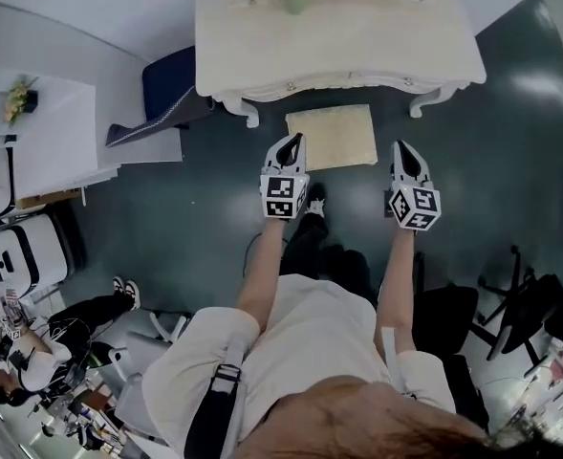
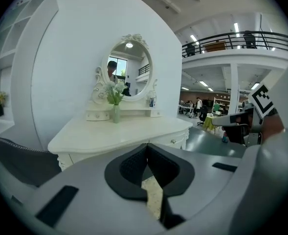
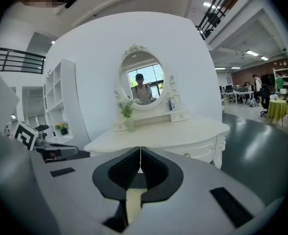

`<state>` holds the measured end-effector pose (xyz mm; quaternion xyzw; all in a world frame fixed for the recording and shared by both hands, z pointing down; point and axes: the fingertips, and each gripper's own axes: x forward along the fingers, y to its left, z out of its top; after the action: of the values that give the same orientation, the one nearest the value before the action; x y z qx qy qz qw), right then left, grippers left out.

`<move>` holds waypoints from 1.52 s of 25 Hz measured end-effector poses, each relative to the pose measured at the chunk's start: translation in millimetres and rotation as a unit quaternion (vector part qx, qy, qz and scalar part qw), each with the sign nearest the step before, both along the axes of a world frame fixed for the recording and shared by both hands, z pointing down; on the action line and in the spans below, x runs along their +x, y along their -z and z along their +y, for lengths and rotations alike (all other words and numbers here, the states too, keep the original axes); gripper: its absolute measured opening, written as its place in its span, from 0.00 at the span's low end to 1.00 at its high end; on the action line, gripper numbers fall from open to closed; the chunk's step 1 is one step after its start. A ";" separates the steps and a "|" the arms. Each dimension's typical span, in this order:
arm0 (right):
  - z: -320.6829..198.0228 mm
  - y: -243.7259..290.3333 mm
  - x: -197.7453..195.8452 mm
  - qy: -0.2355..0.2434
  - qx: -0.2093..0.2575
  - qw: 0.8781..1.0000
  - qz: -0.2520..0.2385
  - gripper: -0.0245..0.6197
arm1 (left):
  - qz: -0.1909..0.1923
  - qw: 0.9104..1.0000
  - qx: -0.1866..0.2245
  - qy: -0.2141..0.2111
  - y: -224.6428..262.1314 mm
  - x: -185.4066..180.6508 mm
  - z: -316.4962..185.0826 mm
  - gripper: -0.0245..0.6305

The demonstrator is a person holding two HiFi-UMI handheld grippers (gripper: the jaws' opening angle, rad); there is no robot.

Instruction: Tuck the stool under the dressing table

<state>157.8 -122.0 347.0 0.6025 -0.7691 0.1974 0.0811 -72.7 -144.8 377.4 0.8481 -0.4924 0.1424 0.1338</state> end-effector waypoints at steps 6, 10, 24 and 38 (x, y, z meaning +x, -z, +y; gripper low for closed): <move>-3.0 -76.2 16.5 -0.002 -0.018 1.000 0.010 0.10 | -0.025 0.999 -0.010 0.029 -68.3 1.2 2.9 0.06; 16.5 -149.4 19.0 0.021 -0.029 0.999 0.020 0.11 | -0.046 0.998 -0.020 0.040 -138.2 -1.3 21.6 0.06; 87.1 -389.1 21.5 0.068 -0.072 0.994 0.038 0.12 | -0.057 0.994 -0.067 0.071 -369.6 4.9 106.9 0.06; 83.2 -520.3 59.5 0.076 -0.075 0.993 0.050 0.36 | -0.075 0.992 -0.078 0.066 -503.1 -33.8 117.9 0.50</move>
<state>217.3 -38.8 867.3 0.5436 -0.7906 0.2173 0.1795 -106.5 -26.9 880.6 0.7880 -0.5432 0.2342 0.1710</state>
